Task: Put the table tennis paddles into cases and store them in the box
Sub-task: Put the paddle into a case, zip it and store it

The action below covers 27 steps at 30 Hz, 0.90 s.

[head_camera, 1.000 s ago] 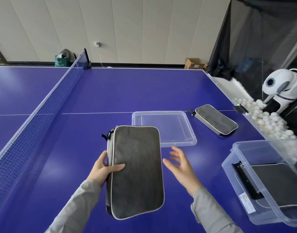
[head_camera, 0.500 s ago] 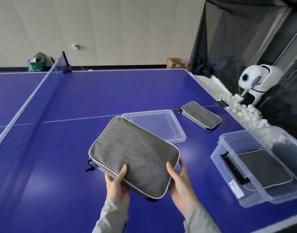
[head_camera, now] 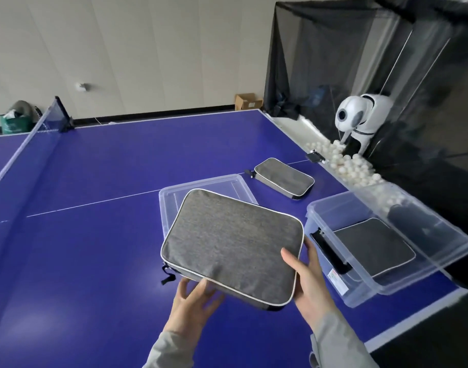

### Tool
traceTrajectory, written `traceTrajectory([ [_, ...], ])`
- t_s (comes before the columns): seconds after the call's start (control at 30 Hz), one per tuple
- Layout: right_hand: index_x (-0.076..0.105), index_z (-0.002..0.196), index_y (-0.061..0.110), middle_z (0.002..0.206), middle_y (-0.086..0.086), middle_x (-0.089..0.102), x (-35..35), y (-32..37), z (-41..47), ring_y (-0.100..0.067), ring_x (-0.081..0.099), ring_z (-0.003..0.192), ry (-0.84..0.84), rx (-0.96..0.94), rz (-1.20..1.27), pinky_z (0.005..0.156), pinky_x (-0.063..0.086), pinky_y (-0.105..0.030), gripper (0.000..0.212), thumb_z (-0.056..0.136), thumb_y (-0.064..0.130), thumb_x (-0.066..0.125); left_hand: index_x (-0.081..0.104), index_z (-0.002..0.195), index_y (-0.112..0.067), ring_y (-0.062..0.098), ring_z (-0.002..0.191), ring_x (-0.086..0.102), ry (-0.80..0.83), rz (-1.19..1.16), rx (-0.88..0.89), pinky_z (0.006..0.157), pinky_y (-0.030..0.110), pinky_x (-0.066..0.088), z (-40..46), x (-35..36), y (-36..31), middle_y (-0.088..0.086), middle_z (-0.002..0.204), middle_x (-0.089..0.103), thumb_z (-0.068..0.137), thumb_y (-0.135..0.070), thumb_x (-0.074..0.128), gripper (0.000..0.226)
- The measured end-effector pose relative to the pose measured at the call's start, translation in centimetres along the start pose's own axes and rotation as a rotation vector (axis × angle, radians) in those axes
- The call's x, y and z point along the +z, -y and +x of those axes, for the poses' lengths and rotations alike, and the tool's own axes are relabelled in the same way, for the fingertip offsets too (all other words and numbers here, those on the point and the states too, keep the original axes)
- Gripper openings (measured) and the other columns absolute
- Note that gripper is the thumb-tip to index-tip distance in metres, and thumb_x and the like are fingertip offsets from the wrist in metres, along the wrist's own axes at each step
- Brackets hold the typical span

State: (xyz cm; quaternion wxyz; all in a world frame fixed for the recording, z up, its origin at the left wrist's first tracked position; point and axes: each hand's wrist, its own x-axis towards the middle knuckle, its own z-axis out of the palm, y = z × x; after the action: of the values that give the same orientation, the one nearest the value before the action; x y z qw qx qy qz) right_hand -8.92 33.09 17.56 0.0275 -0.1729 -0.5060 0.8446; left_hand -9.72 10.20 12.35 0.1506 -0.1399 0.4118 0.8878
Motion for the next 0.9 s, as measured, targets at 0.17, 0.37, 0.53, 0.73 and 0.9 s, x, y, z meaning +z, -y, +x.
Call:
traceTrajectory([
  [0.17, 0.056, 0.123, 0.034, 0.121, -0.001, 0.067, -6.8, 5.2, -0.3, -0.024, 0.064, 0.111, -0.002, -0.069, -0.052, 0.089, 0.053, -0.045, 0.055, 0.075, 0.015, 0.073, 0.046, 0.129, -0.027, 0.032, 0.104, 0.065, -0.005, 0.112, 0.008, 0.080, 0.051, 0.055, 0.1, 1.2, 0.1, 0.005, 0.105, 0.068, 0.088, -0.029, 0.053, 0.042],
  [0.37, 0.059, 0.117, 0.036, 0.109, 0.002, 0.072, -16.1, 12.0, -1.7, -0.019, 0.070, 0.097, 0.034, -0.070, -0.087, 0.068, 0.058, -0.034, 0.054, 0.068, 0.018, 0.074, 0.050, 0.128, -0.036, 0.017, 0.079, 0.063, 0.098, 0.399, -0.016, 0.065, 0.029, 0.050, 0.8, 10.1, 1.0, -0.005, 0.102, 0.067, 0.081, -0.040, 0.067, 0.050],
  [0.53, 0.057, 0.122, 0.039, 0.111, 0.006, 0.071, -23.5, 16.3, -2.2, -0.019, 0.070, 0.099, 0.020, -0.059, -0.137, 0.073, 0.058, -0.038, 0.062, 0.067, 0.022, 0.079, 0.057, 0.120, -0.035, 0.012, 0.080, 0.071, 0.203, 0.558, -0.029, 0.059, 0.029, 0.055, 0.9, 18.4, 4.4, -0.005, 0.098, 0.074, 0.059, -0.043, 0.079, 0.065],
  [0.73, 0.058, 0.119, 0.035, 0.113, -0.001, 0.071, -29.6, 20.7, -1.1, -0.021, 0.070, 0.099, -0.030, -0.053, -0.163, 0.066, 0.058, -0.033, 0.064, 0.060, 0.028, 0.083, 0.054, 0.126, -0.023, 0.020, 0.091, 0.070, 0.167, 0.583, 0.003, 0.059, 0.033, 0.056, 0.3, 24.3, 9.2, 0.010, 0.104, 0.072, 0.069, -0.013, 0.082, 0.064],
  [0.9, 0.059, 0.121, 0.027, 0.113, -0.006, 0.071, -32.5, 24.1, 1.8, -0.022, 0.069, 0.101, -0.029, -0.074, -0.222, 0.075, 0.057, -0.035, 0.065, 0.061, 0.028, 0.083, 0.053, 0.124, -0.022, 0.022, 0.092, 0.068, 0.114, 0.564, 0.037, 0.069, 0.043, 0.058, 1.6, 28.0, 11.7, 0.005, 0.096, 0.074, 0.074, -0.013, 0.077, 0.056],
])
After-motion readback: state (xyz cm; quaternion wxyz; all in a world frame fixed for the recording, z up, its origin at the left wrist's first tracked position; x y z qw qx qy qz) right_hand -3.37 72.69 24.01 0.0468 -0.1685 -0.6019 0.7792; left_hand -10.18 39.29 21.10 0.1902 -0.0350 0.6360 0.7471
